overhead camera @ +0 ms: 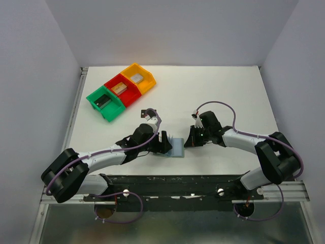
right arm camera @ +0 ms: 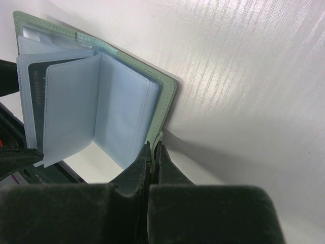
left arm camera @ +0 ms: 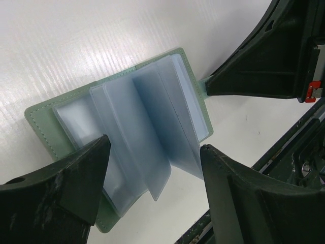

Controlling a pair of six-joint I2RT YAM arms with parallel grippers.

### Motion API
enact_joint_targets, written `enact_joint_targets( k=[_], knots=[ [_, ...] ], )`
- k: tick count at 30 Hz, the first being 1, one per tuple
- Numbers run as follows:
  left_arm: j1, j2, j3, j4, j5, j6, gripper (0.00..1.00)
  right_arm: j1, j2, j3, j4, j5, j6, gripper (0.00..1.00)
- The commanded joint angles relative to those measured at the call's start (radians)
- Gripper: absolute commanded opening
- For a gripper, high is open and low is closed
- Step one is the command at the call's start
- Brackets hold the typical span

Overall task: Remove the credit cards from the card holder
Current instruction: Remove the credit card from the card holder.

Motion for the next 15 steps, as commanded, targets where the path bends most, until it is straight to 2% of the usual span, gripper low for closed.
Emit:
enact_joint_targets(
  k=[1,10,15],
  knots=[
    [-0.004,-0.025,-0.011,0.018,-0.033,-0.006,0.83,-0.004,0.012,-0.010,0.026,-0.024,0.008,0.00],
    [-0.006,-0.022,-0.008,0.009,-0.042,-0.004,0.81,-0.004,0.009,-0.007,0.021,-0.024,0.005,0.00],
    [-0.004,-0.013,0.000,-0.009,-0.046,-0.001,0.73,-0.004,0.010,-0.002,0.017,-0.023,0.005,0.00]
  ],
)
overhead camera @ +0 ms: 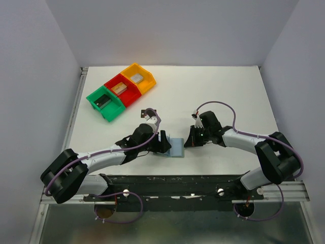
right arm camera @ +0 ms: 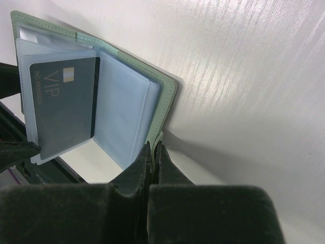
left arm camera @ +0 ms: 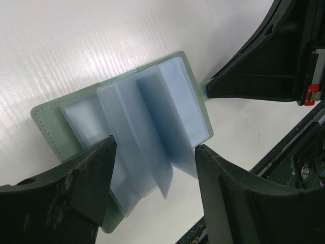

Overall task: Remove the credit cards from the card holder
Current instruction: Remove the credit card from the card holder.

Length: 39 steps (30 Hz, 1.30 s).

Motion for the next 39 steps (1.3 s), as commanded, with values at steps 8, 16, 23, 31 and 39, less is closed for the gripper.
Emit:
enact_joint_targets(
  k=[8,16,23,31,39],
  knots=[
    [-0.004,0.006,0.014,-0.118,-0.122,-0.019,0.59,-0.003,-0.004,0.002,-0.005,-0.007,0.005,0.00],
    [-0.004,-0.051,-0.015,-0.198,-0.232,-0.064,0.60,-0.003,-0.019,0.013,-0.028,0.011,0.011,0.02],
    [-0.004,-0.060,-0.007,-0.287,-0.301,-0.082,0.62,-0.003,-0.077,0.035,-0.094,0.059,0.015,0.12],
    [-0.004,-0.134,0.046,-0.309,-0.323,-0.049,0.63,-0.002,-0.264,0.125,-0.247,0.126,-0.008,0.50],
    [-0.001,-0.122,0.106,-0.162,-0.151,0.005,0.62,0.006,-0.217,0.113,-0.097,-0.048,0.024,0.46]
  ],
)
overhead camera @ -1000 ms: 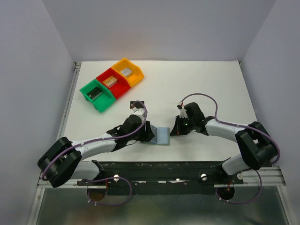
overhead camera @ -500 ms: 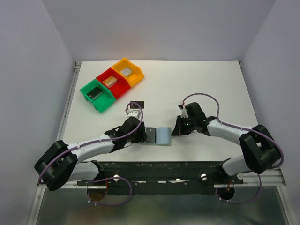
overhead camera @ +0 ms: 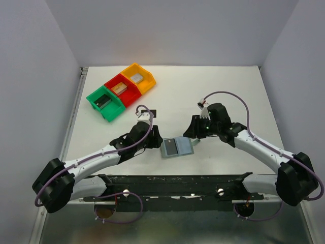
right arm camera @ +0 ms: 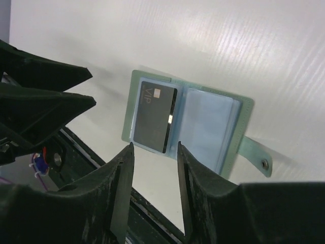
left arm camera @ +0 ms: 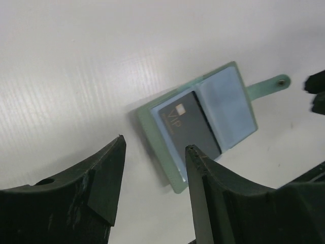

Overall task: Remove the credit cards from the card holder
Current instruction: Remove the credit card from the card holder.

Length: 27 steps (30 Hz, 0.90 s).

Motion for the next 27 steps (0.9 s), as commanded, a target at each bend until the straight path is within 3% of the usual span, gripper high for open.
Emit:
enact_joint_targets(
  k=[1,7,14,27],
  knots=[
    [0.002,0.028,0.065,0.136,0.141,0.048,0.62,0.007,0.079,0.007,0.089,-0.131,0.017,0.45],
    [0.002,0.131,0.131,0.170,0.223,0.051,0.58,0.015,0.211,-0.022,0.211,-0.231,0.072,0.34],
    [0.006,0.247,0.146,0.170,0.259,0.042,0.53,0.015,0.296,-0.031,0.272,-0.259,0.098,0.38],
    [0.016,0.327,0.076,0.170,0.228,0.022,0.44,0.015,0.392,-0.054,0.358,-0.306,0.143,0.38]
  ],
)
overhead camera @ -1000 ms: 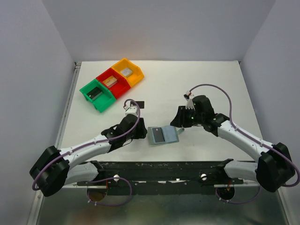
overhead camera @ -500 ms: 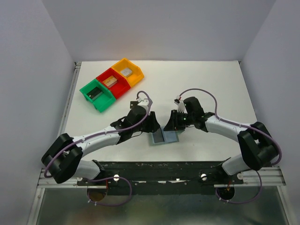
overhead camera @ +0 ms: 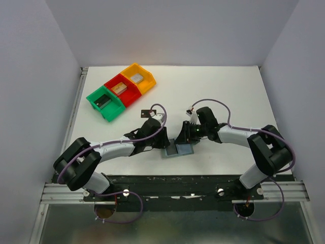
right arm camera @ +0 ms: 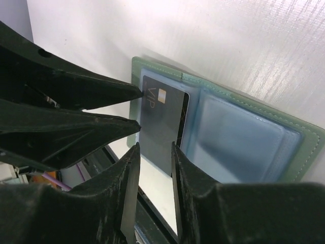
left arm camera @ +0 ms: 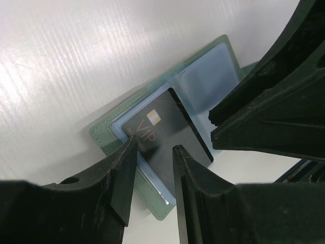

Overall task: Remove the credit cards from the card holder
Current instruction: Remove the credit card from the card holder.

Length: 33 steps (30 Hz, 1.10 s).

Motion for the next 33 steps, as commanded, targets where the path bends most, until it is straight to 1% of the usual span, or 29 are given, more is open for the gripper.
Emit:
enact_joint_targets(
  k=[1,9,19,33],
  knots=[
    [0.009,0.025,-0.031,0.006,-0.011,-0.013,0.44,0.006,0.027,-0.018,0.047,-0.033,0.014,0.38],
    [0.009,0.040,-0.049,-0.009,-0.037,-0.024,0.42,0.008,0.071,-0.027,0.078,-0.043,0.034,0.38],
    [0.009,0.017,-0.067,-0.008,-0.049,-0.027,0.42,0.009,0.098,-0.024,0.087,-0.049,0.037,0.38],
    [0.009,0.006,-0.087,0.008,-0.054,-0.036,0.40,0.021,0.124,-0.011,0.106,-0.074,0.045,0.32]
  ],
)
